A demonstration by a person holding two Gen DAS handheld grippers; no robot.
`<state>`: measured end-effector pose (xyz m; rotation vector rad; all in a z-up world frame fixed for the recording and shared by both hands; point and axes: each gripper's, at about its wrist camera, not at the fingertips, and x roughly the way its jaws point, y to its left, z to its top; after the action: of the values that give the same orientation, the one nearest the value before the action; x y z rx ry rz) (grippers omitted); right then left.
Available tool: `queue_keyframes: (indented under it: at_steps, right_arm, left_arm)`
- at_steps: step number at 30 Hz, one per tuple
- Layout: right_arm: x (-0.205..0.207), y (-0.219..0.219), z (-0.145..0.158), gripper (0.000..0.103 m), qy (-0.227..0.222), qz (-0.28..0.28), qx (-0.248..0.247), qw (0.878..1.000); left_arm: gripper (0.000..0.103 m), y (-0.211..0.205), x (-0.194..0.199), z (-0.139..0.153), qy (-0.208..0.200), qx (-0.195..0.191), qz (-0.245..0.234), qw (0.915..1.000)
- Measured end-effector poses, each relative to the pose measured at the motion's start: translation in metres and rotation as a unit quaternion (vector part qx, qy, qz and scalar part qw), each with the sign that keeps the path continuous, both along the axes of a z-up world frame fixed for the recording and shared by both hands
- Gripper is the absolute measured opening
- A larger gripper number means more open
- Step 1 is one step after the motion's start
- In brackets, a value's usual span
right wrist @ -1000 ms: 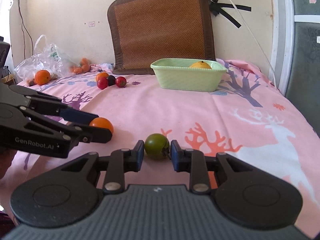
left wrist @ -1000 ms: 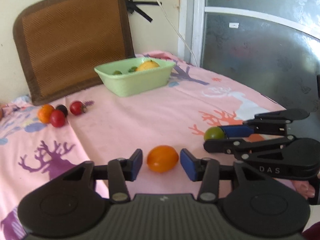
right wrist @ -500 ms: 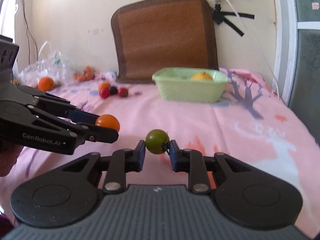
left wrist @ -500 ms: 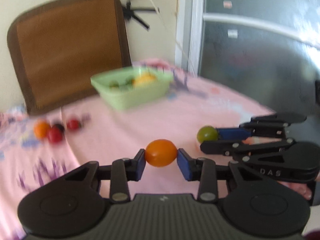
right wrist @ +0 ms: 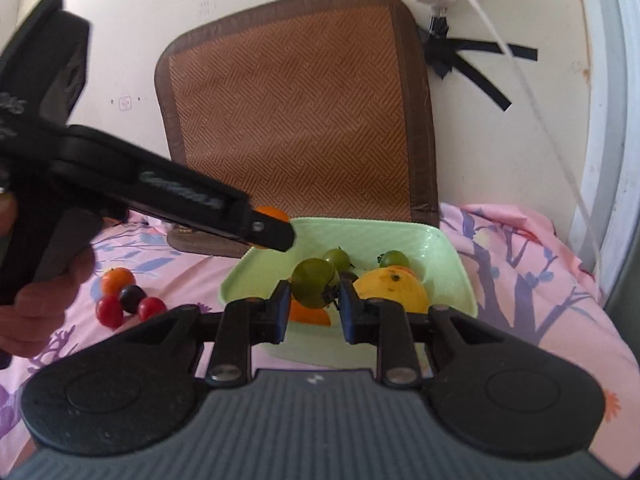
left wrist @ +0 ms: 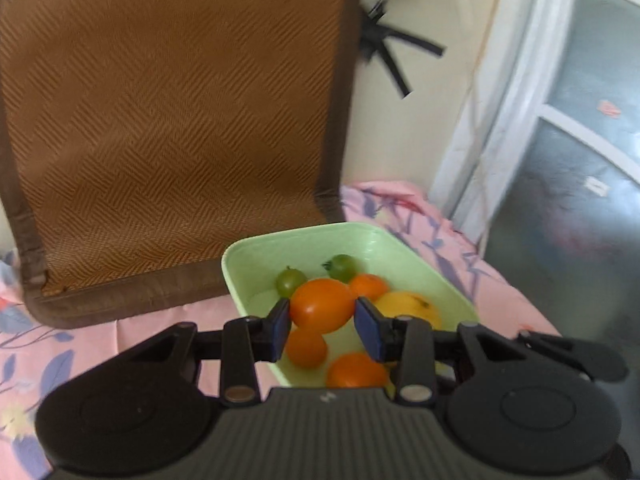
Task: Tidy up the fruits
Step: 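Release both held tomatoes into the green basket, then move the left tool to the orange while the right tool moves to the red tomato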
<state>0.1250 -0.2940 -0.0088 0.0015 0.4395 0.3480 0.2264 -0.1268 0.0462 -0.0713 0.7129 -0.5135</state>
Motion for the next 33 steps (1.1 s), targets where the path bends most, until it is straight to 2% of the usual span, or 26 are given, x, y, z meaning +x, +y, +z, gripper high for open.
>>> queue_keyframes:
  at_steps: [6,9,12,15,18,20,23,28,30,31,32,33]
  right_arm:
    - [0.011,0.007,-0.008,0.03,-0.007,-0.003,-0.011,1.0]
    - [0.011,0.006,-0.007,0.03,-0.011,-0.007,-0.006,1.0]
    - [0.006,0.001,0.002,0.03,-0.02,-0.015,0.009,1.0]
    - [-0.007,-0.002,0.015,0.03,-0.028,-0.016,0.033,0.999]
    - [-0.022,0.003,0.025,0.03,-0.029,0.008,0.058,0.998]
    - [-0.028,0.014,0.026,0.03,-0.021,0.03,0.065,0.997]
    - [-0.032,0.04,0.018,0.03,0.004,0.065,0.06,0.996]
    - [-0.027,0.092,0.003,0.03,0.046,0.106,0.035,0.993]
    - [-0.028,0.113,0.001,0.03,0.049,0.123,0.02,0.991]
    - [-0.029,0.123,0.0,0.031,0.049,0.131,0.01,0.99]
    - [-0.028,0.132,-0.001,0.034,0.049,0.136,0.0,0.99]
    - [-0.026,0.141,-0.003,0.036,0.05,0.138,-0.01,0.989]
  left_arm:
    - [0.036,-0.006,0.02,-0.02,0.022,0.012,0.008,0.9996]
    - [0.039,0.004,0.018,-0.013,0.016,-0.001,0.016,0.9997]
    - [0.039,0.034,0.004,0.015,-0.009,-0.028,0.03,0.9991]
    - [0.039,0.084,-0.022,0.044,-0.046,-0.047,0.059,0.9961]
    - [0.039,0.132,-0.05,0.055,-0.068,-0.038,0.1,0.9919]
    - [0.039,0.156,-0.065,0.045,-0.065,-0.026,0.116,0.9908]
    - [0.039,0.177,-0.076,0.018,-0.031,-0.021,0.125,0.9915]
    - [0.041,0.196,-0.068,-0.02,0.018,-0.057,0.129,0.9898]
    - [0.05,0.197,-0.064,-0.025,0.021,-0.069,0.123,0.9899]
    - [0.059,0.195,-0.061,-0.026,0.021,-0.068,0.118,0.9905]
    - [0.064,0.193,-0.06,-0.027,0.019,-0.067,0.113,0.9912]
    - [0.064,0.19,-0.059,-0.029,0.017,-0.065,0.107,0.9919]
